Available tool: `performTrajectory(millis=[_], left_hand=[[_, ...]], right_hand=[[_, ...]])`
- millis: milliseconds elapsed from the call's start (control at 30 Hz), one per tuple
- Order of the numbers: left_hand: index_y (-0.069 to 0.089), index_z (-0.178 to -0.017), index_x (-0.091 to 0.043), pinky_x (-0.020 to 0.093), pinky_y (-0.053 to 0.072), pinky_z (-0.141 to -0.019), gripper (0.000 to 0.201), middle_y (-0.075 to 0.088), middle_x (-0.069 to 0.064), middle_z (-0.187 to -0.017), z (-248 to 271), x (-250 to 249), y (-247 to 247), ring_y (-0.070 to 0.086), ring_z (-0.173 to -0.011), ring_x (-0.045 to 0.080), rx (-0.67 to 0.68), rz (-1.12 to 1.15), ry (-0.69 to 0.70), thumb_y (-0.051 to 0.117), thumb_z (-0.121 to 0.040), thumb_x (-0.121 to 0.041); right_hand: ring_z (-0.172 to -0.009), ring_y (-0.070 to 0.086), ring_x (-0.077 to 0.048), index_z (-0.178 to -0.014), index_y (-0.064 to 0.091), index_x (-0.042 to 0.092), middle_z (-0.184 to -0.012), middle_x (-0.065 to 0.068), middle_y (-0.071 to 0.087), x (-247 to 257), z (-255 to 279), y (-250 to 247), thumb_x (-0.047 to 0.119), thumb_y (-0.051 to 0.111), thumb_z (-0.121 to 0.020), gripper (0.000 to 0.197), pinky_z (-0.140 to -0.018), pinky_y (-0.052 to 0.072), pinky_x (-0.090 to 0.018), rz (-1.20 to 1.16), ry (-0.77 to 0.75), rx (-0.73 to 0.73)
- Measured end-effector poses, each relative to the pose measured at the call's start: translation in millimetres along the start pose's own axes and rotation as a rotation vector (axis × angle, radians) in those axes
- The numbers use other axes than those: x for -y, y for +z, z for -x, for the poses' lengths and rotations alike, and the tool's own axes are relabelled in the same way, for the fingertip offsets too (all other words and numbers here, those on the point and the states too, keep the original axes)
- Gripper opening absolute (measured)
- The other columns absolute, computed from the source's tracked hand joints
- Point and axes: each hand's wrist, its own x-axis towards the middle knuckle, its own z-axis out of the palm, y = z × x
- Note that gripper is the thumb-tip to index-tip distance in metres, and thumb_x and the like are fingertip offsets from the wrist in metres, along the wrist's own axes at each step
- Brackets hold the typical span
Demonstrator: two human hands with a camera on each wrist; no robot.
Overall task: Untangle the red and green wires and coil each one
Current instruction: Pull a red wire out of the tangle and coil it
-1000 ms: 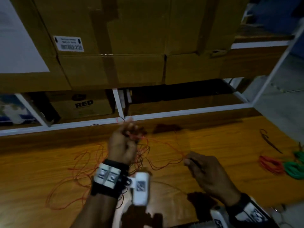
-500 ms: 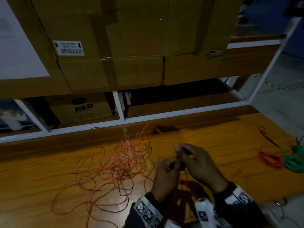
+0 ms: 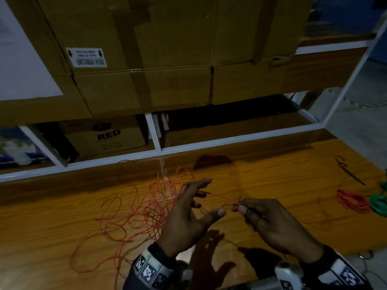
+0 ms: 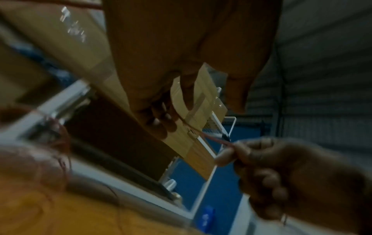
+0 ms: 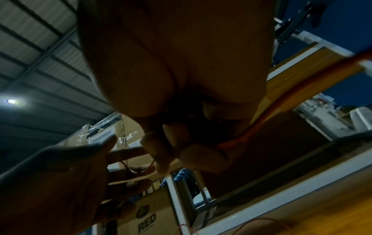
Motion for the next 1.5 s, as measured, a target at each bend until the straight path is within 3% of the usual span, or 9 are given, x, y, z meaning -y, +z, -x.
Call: performTrajectory(millis=[133,267,400,533,833,1000,1133,1300,1500], left_hand=[[0.04,-0.149,-0.049,0.049,0.061,-0.084,0.071,0.063,0.008,-0.139,13.9,148.2,26.1,0.071,-0.111,0.024,-0.318,0.12,-0.167,0.078,-0.093,-0.029],[0.058,-0.134,-0.035,0.041,0.058,-0.078,0.041,0.078,0.001,-0.102,-38.8,16.3,-30.1,0.076,-0.091,0.021,-0.501,0.639,-0.332,0.064,-0.098,-0.016],[0.071,-0.115,-0.02,0.03,0.06,-0.067,0.024,0.078,-0.001,-0.09,-34.3,-1.9,-20.0,0.076,-0.084,0.023,-0.093,0.215,-0.285,0.071,-0.091,-0.023],[0.077,-0.096,-0.014,0.038,0.061,-0.062,0.016,0.077,0.003,-0.08,-53.8,-20.5,5.6,0.075,-0.071,0.021,0.001,0.118,-0.197,0.065,-0.099,-0.024],[0.072,-0.107,-0.027,0.031,0.054,-0.052,0.02,0.076,0.001,-0.073,-52.4,-63.2,35.0,0.071,-0.056,0.021,0.114,0.085,-0.112,0.057,-0.103,-0.04],[0.074,-0.111,-0.027,0.027,0.052,-0.055,0.031,0.071,-0.006,-0.061,-40.8,-44.8,8.6,0.063,-0.048,0.006,-0.003,-0.159,-0.145,0.053,-0.103,-0.048],[0.075,-0.112,-0.029,0.027,0.055,-0.064,0.029,0.068,-0.009,-0.056,-40.5,-47.2,6.4,0.065,-0.054,0.002,-0.034,-0.32,-0.13,0.054,-0.103,-0.047],[0.077,-0.109,-0.03,0.029,0.054,-0.056,0.028,0.068,-0.006,-0.057,-57.6,-79.9,16.2,0.064,-0.051,0.004,0.165,-0.288,0.02,0.057,-0.102,-0.047],[0.076,-0.109,-0.035,0.014,0.042,-0.051,0.032,0.074,-0.007,-0.071,-48.7,-75.9,-6.8,0.066,-0.059,0.002,0.309,-0.452,0.026,0.061,-0.093,-0.059]], right_hand=[[-0.068,0.066,-0.006,-0.098,0.075,0.036,-0.074,0.014,0.071,-25.4,4.8,-17.1,0.05,0.05,-0.096,0.028,-0.064,0.052,-0.033,-0.021,0.075,-0.224],[-0.058,0.057,-0.004,-0.091,0.073,0.038,-0.066,0.012,0.063,-68.3,29.3,-49.9,0.036,0.054,-0.102,0.022,-0.054,0.042,-0.027,-0.021,0.266,-0.478],[-0.071,0.067,-0.011,-0.097,0.074,0.037,-0.074,0.011,0.07,-75.1,39.6,-60.9,0.045,0.051,-0.098,0.024,-0.067,0.052,-0.038,0.004,0.316,-0.398],[-0.141,0.033,-0.037,-0.15,0.045,0.031,-0.157,-0.013,0.036,-76.7,20.7,-51.3,0.051,0.064,-0.094,0.063,-0.103,0.043,-0.051,0.478,0.52,-0.373],[-0.128,0.055,-0.012,-0.144,0.05,0.032,-0.137,0.011,0.06,-10.3,-10.2,-9.9,0.074,0.054,-0.088,0.071,-0.103,0.046,-0.032,0.084,0.194,-0.237],[-0.152,0.018,-0.034,-0.162,0.009,0.012,-0.169,-0.014,0.012,-31.1,8.6,-27.1,0.077,0.058,-0.082,0.114,-0.119,0.032,-0.05,0.466,0.484,-0.261],[-0.147,0.024,-0.033,-0.152,0.04,0.013,-0.161,-0.015,0.034,-16.9,8.9,-35.4,0.069,0.058,-0.086,0.088,-0.113,0.038,-0.055,0.552,0.082,-0.513],[-0.148,0.033,-0.018,-0.14,0.053,0.031,-0.144,0.007,0.056,28.2,2.0,-33.4,0.049,0.054,-0.1,0.044,-0.114,0.032,-0.037,0.621,-0.144,-0.205],[-0.068,0.058,-0.009,-0.099,0.055,0.041,-0.077,0.014,0.063,-12.5,7.5,-14.7,0.044,0.045,-0.101,0.012,-0.053,0.041,-0.034,0.355,-0.081,-0.123]])
